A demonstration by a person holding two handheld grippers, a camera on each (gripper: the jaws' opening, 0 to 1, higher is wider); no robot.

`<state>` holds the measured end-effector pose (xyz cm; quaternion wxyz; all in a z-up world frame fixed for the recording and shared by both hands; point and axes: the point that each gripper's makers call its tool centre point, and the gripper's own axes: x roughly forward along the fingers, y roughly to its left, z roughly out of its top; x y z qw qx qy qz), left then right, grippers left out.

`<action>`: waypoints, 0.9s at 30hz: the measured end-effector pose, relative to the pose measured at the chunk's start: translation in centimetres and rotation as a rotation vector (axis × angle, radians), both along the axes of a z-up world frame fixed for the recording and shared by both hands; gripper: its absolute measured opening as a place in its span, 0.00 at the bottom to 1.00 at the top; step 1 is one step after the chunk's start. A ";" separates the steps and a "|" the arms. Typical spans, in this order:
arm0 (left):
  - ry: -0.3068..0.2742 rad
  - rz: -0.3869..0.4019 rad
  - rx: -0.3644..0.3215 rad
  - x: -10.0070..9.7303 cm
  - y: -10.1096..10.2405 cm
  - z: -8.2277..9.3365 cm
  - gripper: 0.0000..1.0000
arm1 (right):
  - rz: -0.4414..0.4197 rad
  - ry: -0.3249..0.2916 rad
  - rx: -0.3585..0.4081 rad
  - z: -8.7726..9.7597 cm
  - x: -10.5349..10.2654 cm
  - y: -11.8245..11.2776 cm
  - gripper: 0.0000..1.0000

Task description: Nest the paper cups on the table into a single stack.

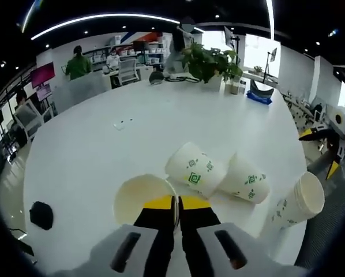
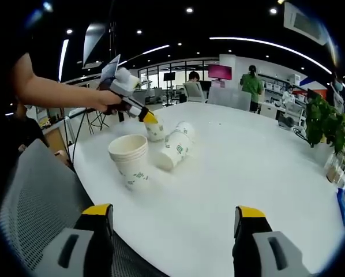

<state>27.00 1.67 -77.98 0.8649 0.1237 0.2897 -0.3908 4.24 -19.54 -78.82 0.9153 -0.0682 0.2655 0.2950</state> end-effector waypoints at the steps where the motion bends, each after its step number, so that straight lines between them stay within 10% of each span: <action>1: 0.002 0.001 -0.002 -0.1 0.0 0.0 0.00 | 0.000 0.000 0.000 0.0 0.0 0.0 0.88; 27: -0.045 -0.096 0.021 -5.1 -0.4 5.0 0.00 | 0.006 -0.013 0.009 0.3 0.1 0.2 0.89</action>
